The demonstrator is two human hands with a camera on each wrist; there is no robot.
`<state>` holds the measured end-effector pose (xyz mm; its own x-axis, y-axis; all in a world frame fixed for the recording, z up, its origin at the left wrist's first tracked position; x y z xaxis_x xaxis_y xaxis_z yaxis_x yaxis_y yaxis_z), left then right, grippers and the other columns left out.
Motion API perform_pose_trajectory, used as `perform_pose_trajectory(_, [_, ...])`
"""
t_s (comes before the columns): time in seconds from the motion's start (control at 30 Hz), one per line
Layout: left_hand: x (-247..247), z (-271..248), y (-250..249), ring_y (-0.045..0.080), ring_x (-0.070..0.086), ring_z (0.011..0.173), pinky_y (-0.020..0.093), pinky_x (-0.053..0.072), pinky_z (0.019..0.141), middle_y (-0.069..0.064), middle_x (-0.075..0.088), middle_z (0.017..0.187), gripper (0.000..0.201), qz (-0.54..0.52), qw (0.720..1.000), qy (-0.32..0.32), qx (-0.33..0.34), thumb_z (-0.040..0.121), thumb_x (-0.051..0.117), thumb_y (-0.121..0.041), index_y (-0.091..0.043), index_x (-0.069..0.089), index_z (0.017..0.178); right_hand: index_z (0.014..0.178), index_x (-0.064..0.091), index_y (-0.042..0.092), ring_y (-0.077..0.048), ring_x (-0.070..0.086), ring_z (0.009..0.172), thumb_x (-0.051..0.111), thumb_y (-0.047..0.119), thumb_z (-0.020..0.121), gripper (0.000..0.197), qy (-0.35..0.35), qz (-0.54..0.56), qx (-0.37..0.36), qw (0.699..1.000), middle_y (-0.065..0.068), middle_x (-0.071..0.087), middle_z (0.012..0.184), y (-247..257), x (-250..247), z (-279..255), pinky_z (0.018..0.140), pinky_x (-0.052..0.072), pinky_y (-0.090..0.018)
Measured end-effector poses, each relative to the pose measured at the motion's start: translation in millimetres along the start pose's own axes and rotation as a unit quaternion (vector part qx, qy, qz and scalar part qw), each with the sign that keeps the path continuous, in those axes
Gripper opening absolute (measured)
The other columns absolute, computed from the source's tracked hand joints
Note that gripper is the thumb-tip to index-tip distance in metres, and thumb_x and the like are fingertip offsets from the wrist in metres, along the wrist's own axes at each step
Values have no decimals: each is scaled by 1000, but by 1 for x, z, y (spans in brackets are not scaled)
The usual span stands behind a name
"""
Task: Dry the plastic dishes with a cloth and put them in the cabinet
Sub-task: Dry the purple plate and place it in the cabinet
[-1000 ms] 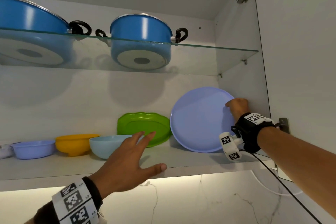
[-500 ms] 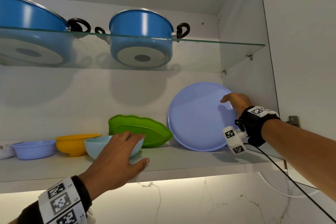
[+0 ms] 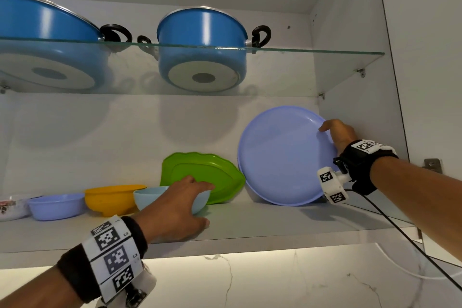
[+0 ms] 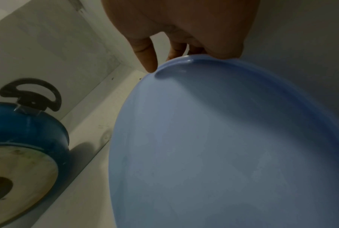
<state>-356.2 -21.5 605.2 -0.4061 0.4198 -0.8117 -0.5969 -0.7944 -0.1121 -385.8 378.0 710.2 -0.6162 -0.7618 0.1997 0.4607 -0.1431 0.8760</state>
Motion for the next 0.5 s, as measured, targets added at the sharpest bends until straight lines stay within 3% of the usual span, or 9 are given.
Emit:
perform_pose_trajectory(0.27, [2, -2, 1, 7, 42, 107, 22, 41, 88, -14, 39, 117, 72, 2, 1000, -5, 20, 81, 75, -49, -43, 38, 142, 120, 64, -1, -27, 53, 93, 58, 19, 89, 37, -46, -1, -18, 999, -9, 60, 108, 2, -11, 13, 80, 40, -33])
perform_pose_trajectory(0.4, [3, -4, 1, 8, 43, 108, 26, 46, 94, -14, 39, 117, 72, -8, 1000, -11, 28, 82, 74, -49, -42, 38, 143, 123, 61, -9, -36, 56, 112, 51, 14, 98, 35, -40, -66, -72, 994, -22, 61, 127, 11, -11, 11, 98, 42, -40])
perform_pose_trajectory(0.47, [4, -4, 1, 8, 42, 109, 28, 46, 95, -14, 39, 116, 72, -8, 1000, -9, 28, 82, 74, -48, -42, 38, 143, 128, 59, -8, -36, 55, 117, 44, 13, 101, 37, -26, -102, -91, 990, -26, 57, 133, 16, -10, 10, 93, 41, -36])
perform_pose_trajectory(0.5, [4, -3, 1, 8, 42, 109, 28, 46, 95, -13, 39, 116, 72, -7, 1000, -9, 29, 82, 74, -48, -42, 38, 143, 129, 58, -7, -32, 55, 108, 43, 12, 101, 37, -23, -112, -99, 988, -25, 57, 133, 19, -11, 9, 86, 39, -32])
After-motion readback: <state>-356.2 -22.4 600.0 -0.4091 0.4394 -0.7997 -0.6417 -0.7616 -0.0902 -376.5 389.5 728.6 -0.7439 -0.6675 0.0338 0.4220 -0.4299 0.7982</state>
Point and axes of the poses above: each hand's wrist, its own z-axis towards the middle knuckle, its own x-axis out of the palm, y = z × x, the point moved 8 cm from there along z, towards the middle knuckle
